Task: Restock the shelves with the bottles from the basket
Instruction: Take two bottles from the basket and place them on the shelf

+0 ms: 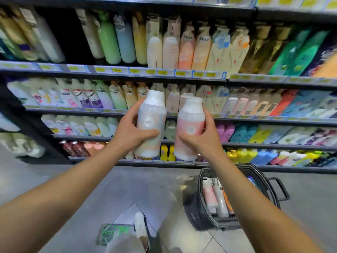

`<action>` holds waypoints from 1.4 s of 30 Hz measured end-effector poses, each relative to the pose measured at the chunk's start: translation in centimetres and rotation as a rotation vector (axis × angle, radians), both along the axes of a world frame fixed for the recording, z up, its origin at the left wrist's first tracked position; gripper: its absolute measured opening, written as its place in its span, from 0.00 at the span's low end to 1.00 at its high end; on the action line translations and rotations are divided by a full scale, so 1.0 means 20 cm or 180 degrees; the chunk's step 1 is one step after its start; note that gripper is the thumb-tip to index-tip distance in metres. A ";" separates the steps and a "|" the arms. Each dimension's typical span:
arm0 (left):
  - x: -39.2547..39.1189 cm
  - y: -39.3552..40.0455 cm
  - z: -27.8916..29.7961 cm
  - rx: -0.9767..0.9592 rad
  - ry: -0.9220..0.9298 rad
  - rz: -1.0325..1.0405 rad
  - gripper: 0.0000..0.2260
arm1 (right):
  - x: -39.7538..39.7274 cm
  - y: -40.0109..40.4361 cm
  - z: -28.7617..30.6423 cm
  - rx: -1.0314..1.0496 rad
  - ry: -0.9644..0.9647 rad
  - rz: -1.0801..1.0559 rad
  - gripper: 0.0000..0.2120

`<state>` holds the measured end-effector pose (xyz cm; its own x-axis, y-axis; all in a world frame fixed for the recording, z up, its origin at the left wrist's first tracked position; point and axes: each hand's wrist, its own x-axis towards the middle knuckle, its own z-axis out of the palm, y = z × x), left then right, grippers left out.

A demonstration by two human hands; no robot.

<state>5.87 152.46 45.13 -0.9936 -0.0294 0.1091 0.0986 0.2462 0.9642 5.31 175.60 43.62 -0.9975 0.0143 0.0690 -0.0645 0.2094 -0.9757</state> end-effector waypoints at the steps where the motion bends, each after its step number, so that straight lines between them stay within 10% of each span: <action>1: 0.01 -0.03 0.03 -0.0006 0.0046 0.0039 0.42 | 0.00 -0.04 0.03 0.0064 0.0100 0.0036 0.46; 25: -0.15 -1.29 0.86 -0.0087 0.1443 0.0230 0.40 | -0.27 -1.24 0.86 0.0416 0.1516 -0.0327 0.43; 42: -0.69 -1.38 1.39 -0.0181 0.2101 0.0292 0.37 | -0.82 -1.33 1.36 0.0416 0.2222 -0.0145 0.41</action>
<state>-7.84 124.77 72.85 -0.7117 -0.0868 0.6971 0.6396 0.3303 0.6941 -11.04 148.93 70.91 -0.7184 0.0029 0.6956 -0.6536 0.3394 -0.6764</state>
